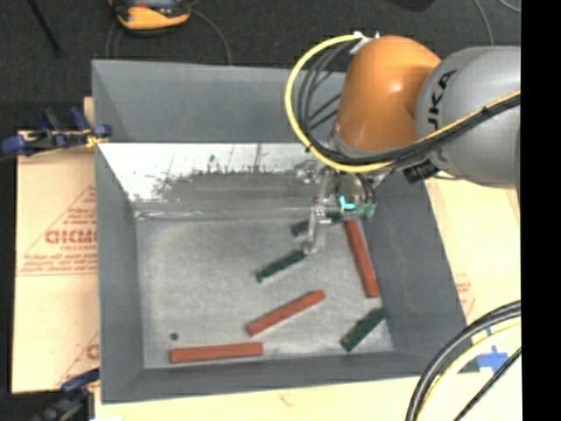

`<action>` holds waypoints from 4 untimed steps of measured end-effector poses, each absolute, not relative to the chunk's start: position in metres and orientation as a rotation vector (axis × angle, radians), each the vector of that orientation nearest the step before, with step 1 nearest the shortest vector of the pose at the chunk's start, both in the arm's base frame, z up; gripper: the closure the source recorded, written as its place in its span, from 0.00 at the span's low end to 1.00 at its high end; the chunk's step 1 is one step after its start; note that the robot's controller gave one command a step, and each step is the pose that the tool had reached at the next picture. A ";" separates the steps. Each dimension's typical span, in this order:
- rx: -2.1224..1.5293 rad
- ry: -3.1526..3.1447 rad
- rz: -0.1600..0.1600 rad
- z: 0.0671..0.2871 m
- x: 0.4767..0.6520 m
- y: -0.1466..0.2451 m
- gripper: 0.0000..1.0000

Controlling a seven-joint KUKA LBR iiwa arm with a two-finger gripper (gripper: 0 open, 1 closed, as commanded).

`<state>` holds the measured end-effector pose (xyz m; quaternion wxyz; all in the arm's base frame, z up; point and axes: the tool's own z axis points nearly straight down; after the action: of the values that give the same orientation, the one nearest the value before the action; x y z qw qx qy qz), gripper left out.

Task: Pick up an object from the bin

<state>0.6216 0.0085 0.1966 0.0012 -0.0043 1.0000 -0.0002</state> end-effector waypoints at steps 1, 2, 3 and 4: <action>-0.013 3.136 0.000 0.198 0.622 0.008 0.00; -0.516 3.098 -0.003 0.069 0.563 -0.004 1.00; -0.515 3.095 -0.002 0.071 0.564 -0.003 0.00; -0.514 3.095 -0.001 0.071 0.564 -0.003 0.00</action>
Offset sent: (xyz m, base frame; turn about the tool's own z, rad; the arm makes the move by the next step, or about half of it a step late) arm -0.0587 -0.0102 -0.1266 -0.3235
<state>0.5641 -0.0029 0.0708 0.0020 -0.1638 0.9865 -0.0005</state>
